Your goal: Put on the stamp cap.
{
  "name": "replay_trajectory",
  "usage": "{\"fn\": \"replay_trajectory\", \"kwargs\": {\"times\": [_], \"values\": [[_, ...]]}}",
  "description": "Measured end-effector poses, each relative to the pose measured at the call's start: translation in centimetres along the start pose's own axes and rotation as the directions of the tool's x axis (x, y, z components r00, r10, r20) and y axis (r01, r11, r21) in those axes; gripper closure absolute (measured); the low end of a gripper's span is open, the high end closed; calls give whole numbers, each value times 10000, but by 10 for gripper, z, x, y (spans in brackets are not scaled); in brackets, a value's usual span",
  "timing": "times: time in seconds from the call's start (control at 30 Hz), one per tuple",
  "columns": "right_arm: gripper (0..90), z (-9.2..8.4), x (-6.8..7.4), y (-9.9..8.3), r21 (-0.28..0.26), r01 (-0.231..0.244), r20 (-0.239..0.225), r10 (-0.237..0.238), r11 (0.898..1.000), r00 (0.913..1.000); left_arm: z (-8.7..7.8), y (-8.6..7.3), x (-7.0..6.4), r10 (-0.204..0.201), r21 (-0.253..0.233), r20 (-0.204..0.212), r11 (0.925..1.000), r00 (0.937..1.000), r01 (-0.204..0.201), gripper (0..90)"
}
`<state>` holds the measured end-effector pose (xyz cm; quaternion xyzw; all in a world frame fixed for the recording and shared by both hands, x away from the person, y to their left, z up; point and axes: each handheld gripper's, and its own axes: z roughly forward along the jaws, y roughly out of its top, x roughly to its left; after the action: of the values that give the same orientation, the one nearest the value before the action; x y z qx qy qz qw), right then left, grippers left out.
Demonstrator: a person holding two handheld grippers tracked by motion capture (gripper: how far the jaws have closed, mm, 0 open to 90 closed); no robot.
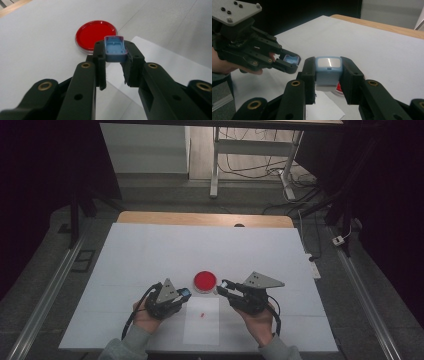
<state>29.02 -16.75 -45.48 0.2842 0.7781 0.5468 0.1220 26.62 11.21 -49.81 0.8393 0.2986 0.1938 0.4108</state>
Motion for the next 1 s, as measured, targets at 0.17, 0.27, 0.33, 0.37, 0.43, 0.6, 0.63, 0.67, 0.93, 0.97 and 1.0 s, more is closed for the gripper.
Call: {"fn": "replay_trajectory", "kwargs": {"times": [0.17,0.27,0.33,0.37,0.43,0.6,0.63,0.67,0.93,0.97,1.0], "values": [[667,-1,1,1,-76,-29,31,29,10000,10000,8,4,-7,144,28,83,9999,9999,-144,738],[667,0,3,1,-110,-34,40,34,9999,10000,12,4,-11,197,19,98,9998,9998,-197,738],[667,0,4,1,-108,-61,37,61,9999,10000,14,4,-13,220,16,135,9998,9997,-220,738],[667,1,4,1,-117,-45,20,46,9999,10000,15,4,-14,247,24,150,9997,9996,-247,738],[667,2,5,1,-98,-50,-30,50,9999,10000,18,4,-15,279,42,193,9996,9994,-280,738],[667,4,8,1,-68,-125,-103,125,9999,9999,23,6,-18,335,64,295,9994,9990,-337,738],[667,5,8,1,-64,-124,-96,124,9999,9999,24,6,-19,353,67,321,9993,9989,-355,738],[667,6,9,1,-45,-138,-104,138,9999,9999,24,6,-20,364,75,319,9993,9988,-367,738],[667,8,11,0,-23,-208,-178,208,9998,9996,29,7,-25,409,69,374,9991,9985,-412,738],[667,8,11,0,-22,-198,-177,198,9998,9996,30,8,-26,404,63,386,9992,9984,-406,738],[667,9,12,-1,-8,-200,-191,200,9998,9996,30,8,-27,409,64,393,9991,9984,-412,738]]}}
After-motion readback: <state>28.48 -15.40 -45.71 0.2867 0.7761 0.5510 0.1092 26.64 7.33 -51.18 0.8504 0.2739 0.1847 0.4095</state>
